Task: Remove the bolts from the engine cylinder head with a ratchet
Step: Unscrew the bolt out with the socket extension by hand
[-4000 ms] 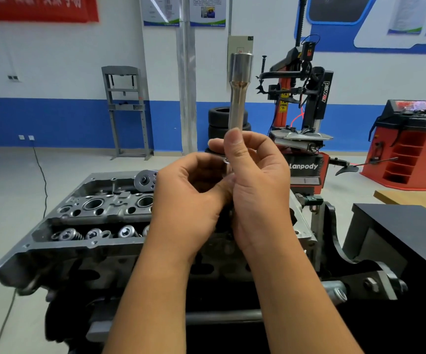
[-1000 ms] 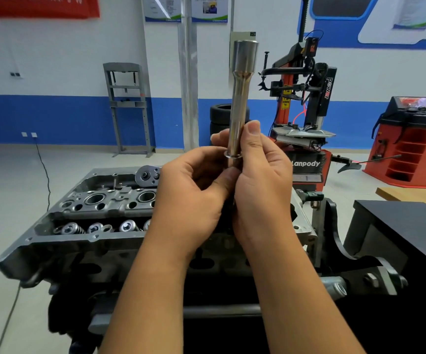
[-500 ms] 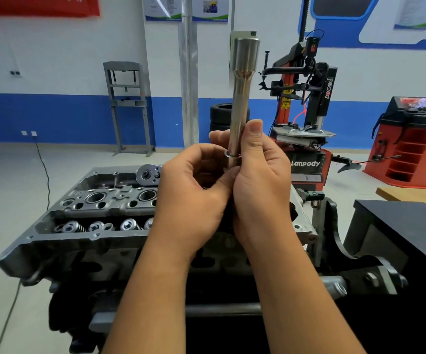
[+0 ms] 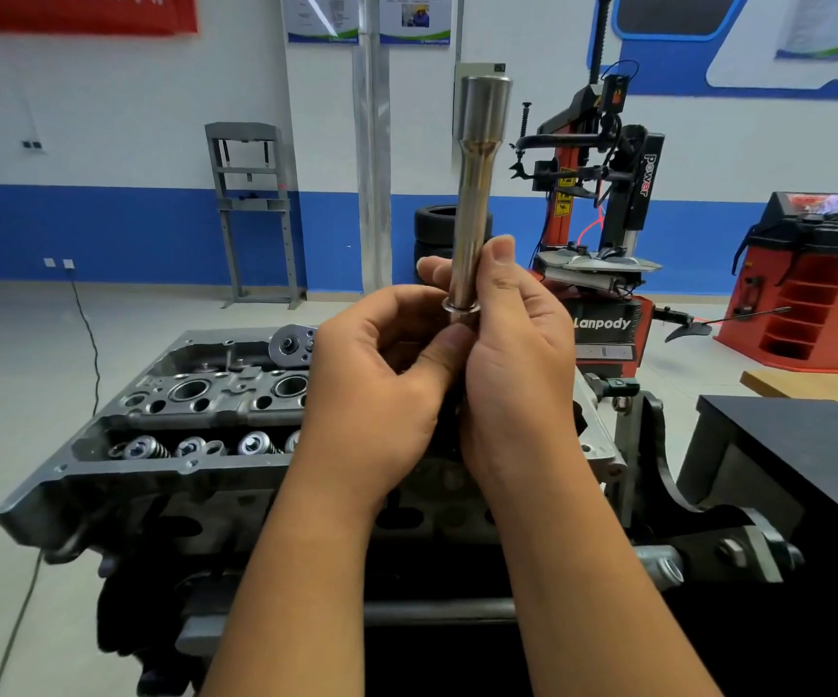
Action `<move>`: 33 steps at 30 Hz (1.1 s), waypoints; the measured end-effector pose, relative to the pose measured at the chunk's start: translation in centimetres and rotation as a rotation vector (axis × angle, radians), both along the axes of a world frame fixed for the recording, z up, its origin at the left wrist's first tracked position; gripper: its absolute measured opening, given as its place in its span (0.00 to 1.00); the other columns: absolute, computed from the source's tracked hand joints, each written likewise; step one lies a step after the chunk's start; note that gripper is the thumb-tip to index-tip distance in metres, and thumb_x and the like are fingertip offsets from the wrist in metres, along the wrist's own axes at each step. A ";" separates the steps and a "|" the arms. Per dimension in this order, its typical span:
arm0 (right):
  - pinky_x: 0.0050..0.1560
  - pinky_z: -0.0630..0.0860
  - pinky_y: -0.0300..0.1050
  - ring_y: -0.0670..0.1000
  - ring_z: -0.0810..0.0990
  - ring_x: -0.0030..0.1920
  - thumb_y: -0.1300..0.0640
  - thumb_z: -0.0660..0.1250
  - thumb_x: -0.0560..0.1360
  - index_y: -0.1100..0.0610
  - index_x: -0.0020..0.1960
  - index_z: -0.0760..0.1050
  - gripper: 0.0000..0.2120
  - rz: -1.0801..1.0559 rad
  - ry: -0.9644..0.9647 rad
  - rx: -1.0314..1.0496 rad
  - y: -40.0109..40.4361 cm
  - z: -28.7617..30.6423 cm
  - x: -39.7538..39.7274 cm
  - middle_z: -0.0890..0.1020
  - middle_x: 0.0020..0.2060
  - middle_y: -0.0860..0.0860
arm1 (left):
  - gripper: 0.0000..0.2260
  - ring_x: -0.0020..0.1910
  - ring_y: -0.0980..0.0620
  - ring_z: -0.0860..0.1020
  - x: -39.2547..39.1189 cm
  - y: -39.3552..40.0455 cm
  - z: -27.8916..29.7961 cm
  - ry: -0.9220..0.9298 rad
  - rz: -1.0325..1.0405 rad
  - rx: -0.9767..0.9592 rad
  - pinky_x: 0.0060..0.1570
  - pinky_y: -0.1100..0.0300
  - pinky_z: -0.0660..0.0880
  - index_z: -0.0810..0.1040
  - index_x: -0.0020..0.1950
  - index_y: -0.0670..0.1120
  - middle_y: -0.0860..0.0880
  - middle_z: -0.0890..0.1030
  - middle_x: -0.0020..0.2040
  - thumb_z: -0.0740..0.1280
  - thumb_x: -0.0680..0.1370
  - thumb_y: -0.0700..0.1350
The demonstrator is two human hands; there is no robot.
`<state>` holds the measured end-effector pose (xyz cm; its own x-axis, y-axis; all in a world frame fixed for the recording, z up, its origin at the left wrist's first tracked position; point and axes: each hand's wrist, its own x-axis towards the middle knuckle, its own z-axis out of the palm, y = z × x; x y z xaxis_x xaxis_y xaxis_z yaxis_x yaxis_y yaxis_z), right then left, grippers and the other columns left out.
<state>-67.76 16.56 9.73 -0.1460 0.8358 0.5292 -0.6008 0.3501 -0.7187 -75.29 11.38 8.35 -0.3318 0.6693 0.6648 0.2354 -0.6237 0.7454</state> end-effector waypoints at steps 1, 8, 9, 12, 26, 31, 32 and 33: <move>0.58 0.80 0.70 0.55 0.84 0.47 0.41 0.68 0.77 0.57 0.47 0.83 0.18 0.010 0.006 -0.006 0.0 0.1 0.1 0.87 0.43 0.52 | 0.08 0.46 0.55 0.86 0.0 0.1 -0.1 -0.010 0.028 0.006 0.46 0.63 0.82 0.84 0.51 0.50 0.53 0.88 0.45 0.75 0.77 0.37; 0.52 0.84 0.53 0.50 0.84 0.45 0.38 0.72 0.70 0.57 0.46 0.81 0.21 -0.005 -0.016 0.061 0.0 0.0 0.3 0.86 0.43 0.52 | 0.12 0.60 0.50 0.85 -0.1 -0.1 -0.1 0.065 -0.097 -0.048 0.60 0.51 0.82 0.82 0.67 0.46 0.50 0.87 0.57 0.67 0.84 0.38; 0.53 0.84 0.55 0.50 0.84 0.45 0.38 0.71 0.71 0.57 0.46 0.81 0.21 -0.012 -0.017 0.064 0.0 0.0 0.3 0.86 0.43 0.51 | 0.12 0.60 0.51 0.85 -0.1 -0.1 0.0 0.058 -0.104 -0.054 0.61 0.51 0.81 0.82 0.67 0.46 0.50 0.87 0.57 0.65 0.85 0.38; 0.57 0.81 0.70 0.57 0.83 0.46 0.39 0.70 0.74 0.60 0.47 0.82 0.22 0.004 -0.017 0.044 -0.2 0.1 0.1 0.85 0.42 0.53 | 0.10 0.52 0.56 0.86 0.1 0.0 0.1 0.026 0.009 -0.014 0.52 0.61 0.83 0.84 0.57 0.50 0.54 0.88 0.50 0.69 0.82 0.37; 0.55 0.83 0.61 0.53 0.84 0.46 0.41 0.70 0.75 0.61 0.48 0.82 0.21 -0.001 -0.011 0.054 0.0 -0.1 0.1 0.86 0.42 0.53 | 0.09 0.48 0.57 0.86 0.4 0.1 0.0 0.030 0.092 0.017 0.48 0.65 0.81 0.84 0.53 0.51 0.55 0.88 0.47 0.72 0.80 0.36; 0.49 0.85 0.59 0.52 0.85 0.43 0.45 0.75 0.71 0.56 0.47 0.81 0.15 0.012 -0.012 0.075 0.0 -0.2 0.2 0.86 0.44 0.54 | 0.08 0.48 0.54 0.87 0.3 0.2 -0.2 0.040 0.153 0.009 0.49 0.59 0.84 0.85 0.54 0.47 0.52 0.88 0.47 0.74 0.78 0.36; 0.47 0.85 0.51 0.50 0.85 0.43 0.45 0.74 0.71 0.58 0.48 0.81 0.16 0.001 -0.010 0.094 0.0 -0.2 0.3 0.86 0.43 0.54 | 0.09 0.51 0.53 0.87 0.1 0.1 -0.1 0.052 0.090 0.007 0.53 0.56 0.84 0.85 0.57 0.46 0.51 0.88 0.49 0.72 0.80 0.36; 0.47 0.83 0.46 0.49 0.84 0.43 0.45 0.74 0.72 0.58 0.48 0.81 0.16 -0.011 -0.010 0.108 0.0 -0.2 0.3 0.85 0.43 0.54 | 0.09 0.54 0.51 0.86 0.0 -0.1 -0.1 0.059 0.023 0.002 0.56 0.53 0.83 0.84 0.61 0.45 0.50 0.88 0.52 0.69 0.82 0.37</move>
